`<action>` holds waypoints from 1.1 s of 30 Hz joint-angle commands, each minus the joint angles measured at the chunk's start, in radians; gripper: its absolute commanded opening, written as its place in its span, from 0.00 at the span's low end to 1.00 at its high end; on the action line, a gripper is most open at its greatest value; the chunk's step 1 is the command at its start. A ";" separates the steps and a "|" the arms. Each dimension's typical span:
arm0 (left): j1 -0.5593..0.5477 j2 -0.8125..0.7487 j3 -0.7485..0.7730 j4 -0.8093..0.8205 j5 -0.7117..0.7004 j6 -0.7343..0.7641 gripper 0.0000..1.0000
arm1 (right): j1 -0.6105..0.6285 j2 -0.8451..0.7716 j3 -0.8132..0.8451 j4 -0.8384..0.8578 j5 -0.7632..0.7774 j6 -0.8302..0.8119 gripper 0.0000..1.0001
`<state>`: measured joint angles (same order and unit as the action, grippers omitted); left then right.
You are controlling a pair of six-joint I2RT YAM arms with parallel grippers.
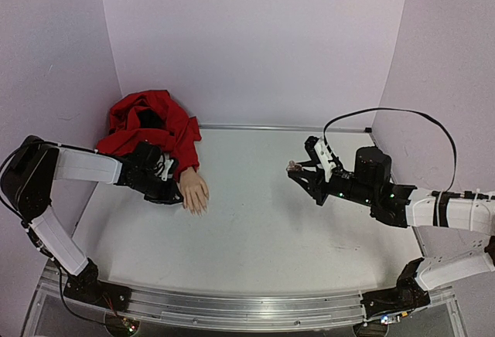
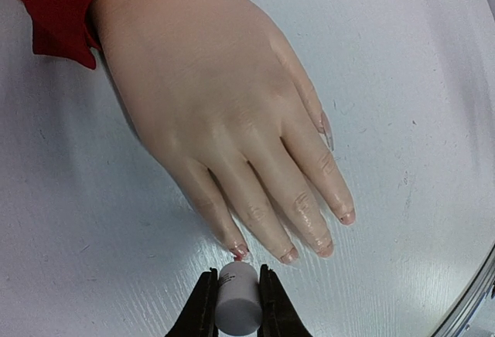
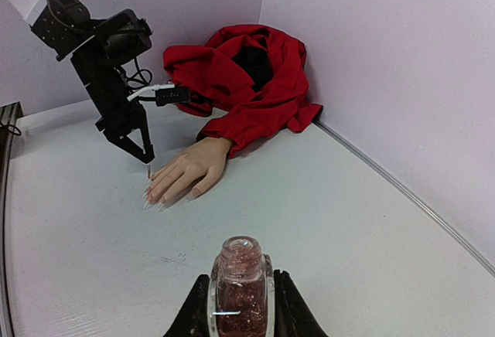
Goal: Paint the nails
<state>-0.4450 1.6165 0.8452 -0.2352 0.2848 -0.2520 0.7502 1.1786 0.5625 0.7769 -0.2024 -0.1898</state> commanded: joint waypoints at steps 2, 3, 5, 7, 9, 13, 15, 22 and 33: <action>-0.003 -0.052 0.021 0.025 0.004 0.002 0.00 | -0.005 -0.008 0.010 0.056 -0.014 0.003 0.00; -0.003 -0.050 0.023 0.025 0.003 0.003 0.00 | -0.006 -0.009 0.010 0.056 -0.015 0.003 0.00; -0.003 -0.044 0.024 0.025 0.004 0.005 0.00 | -0.005 -0.012 0.010 0.057 -0.014 0.003 0.00; -0.003 -0.038 0.027 0.026 0.007 0.005 0.00 | -0.006 -0.011 0.010 0.056 -0.013 0.003 0.00; -0.003 -0.031 0.034 0.027 0.008 0.006 0.00 | -0.006 -0.011 0.010 0.057 -0.014 0.003 0.00; -0.003 -0.014 0.046 0.028 0.011 0.010 0.00 | -0.006 -0.010 0.010 0.056 -0.012 0.001 0.00; -0.003 -0.011 0.049 0.030 0.011 0.011 0.00 | -0.006 -0.011 0.010 0.057 -0.010 0.001 0.00; -0.003 -0.005 0.049 0.033 0.013 0.013 0.00 | -0.006 -0.008 0.010 0.057 -0.012 0.001 0.00; -0.003 0.016 0.044 0.040 0.021 0.017 0.00 | -0.006 -0.008 0.011 0.057 -0.013 0.000 0.00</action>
<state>-0.4450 1.6222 0.8505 -0.2344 0.2924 -0.2512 0.7502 1.1786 0.5621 0.7773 -0.2024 -0.1898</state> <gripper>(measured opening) 0.156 0.220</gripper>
